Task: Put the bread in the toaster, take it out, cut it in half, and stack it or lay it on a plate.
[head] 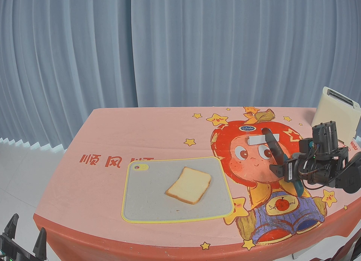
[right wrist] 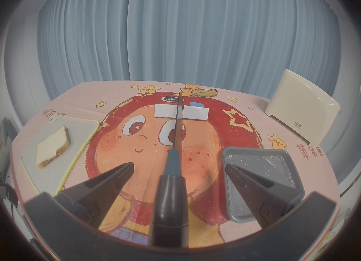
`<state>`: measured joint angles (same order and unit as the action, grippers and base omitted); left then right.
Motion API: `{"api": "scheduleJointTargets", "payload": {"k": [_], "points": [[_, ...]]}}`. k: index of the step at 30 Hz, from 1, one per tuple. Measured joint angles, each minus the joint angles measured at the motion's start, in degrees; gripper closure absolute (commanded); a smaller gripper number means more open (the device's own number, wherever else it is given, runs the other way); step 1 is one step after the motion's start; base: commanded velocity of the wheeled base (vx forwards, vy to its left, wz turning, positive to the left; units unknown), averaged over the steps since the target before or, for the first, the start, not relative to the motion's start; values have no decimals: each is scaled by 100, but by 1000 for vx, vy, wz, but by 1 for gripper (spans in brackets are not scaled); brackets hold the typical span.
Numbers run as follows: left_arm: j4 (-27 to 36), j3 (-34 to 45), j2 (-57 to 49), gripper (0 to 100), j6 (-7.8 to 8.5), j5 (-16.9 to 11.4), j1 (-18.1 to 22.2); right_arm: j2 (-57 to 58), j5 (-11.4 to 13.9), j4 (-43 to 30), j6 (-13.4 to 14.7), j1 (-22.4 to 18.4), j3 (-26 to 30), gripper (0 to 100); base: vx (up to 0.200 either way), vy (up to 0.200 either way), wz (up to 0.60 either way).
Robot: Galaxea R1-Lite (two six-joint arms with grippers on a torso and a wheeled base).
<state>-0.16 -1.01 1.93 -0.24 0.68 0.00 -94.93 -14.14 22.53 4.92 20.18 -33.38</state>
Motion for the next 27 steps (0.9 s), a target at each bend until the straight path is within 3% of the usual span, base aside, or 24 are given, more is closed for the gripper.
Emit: {"api": "scheduleJointTargets", "payload": {"k": [1,2,27], "points": [[0,0,0,0,0,0,0,-6,-4,0,-2,0,0,0,0,0,0],[0,0,0,0,0,0,0,-13,-24,0,-2,0,0,100,0,0,0],[0,0,0,0,2,-2,0,439,0,29,82,35,9,100,0,0,0]]}}
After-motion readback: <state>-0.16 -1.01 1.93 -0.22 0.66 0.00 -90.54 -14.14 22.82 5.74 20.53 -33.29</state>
